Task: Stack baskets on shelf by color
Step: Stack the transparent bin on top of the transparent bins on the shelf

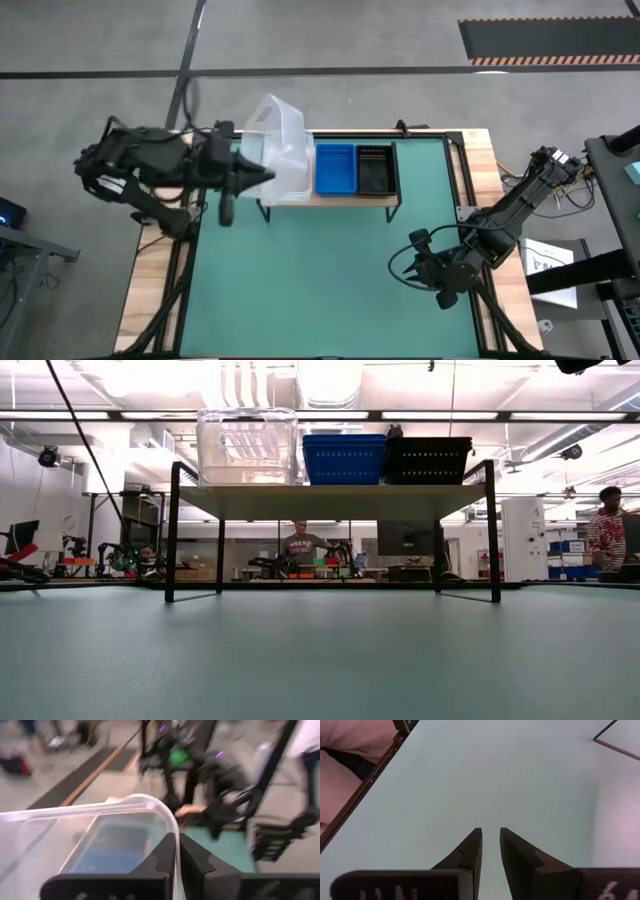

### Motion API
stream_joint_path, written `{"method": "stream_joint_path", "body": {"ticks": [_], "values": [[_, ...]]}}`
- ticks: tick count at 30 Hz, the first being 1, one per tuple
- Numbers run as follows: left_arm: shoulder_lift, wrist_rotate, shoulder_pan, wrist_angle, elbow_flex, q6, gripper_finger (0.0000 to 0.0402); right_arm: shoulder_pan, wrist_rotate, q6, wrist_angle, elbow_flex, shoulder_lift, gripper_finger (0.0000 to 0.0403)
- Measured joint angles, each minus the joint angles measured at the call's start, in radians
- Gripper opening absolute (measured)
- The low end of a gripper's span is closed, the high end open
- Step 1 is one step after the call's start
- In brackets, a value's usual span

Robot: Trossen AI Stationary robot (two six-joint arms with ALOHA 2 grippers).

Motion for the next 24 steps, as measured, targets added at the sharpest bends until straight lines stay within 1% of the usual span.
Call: {"method": "stream_joint_path", "body": {"ticks": [2,4,8,12,17,24], "values": [[0.006,0.007,0.057,-0.068,-0.007,-0.013,0.0000,0.000,0.000,0.001,0.000,0.000,0.000,0.0059],[0.020,0.040,0.114,-0.114,-0.013,-0.009,0.0000,0.000,0.000,0.001,0.001,0.000,0.000,0.0058],[0.062,0.142,0.228,-0.139,-0.019,-0.005,0.0000,0.000,0.000,0.002,0.002,0.000,0.000,0.0059],[0.121,0.223,0.306,-0.190,-0.019,0.019,0.0000,0.000,0.000,0.015,0.002,0.000,0.000,0.0058],[0.193,0.247,0.353,-0.267,-0.020,0.059,0.0000,0.000,0.000,0.019,0.002,0.000,0.000,0.0058],[0.267,0.245,0.369,-0.328,-0.020,0.137,0.0000,0.000,0.000,0.019,0.002,0.000,0.000,0.0059]]}}
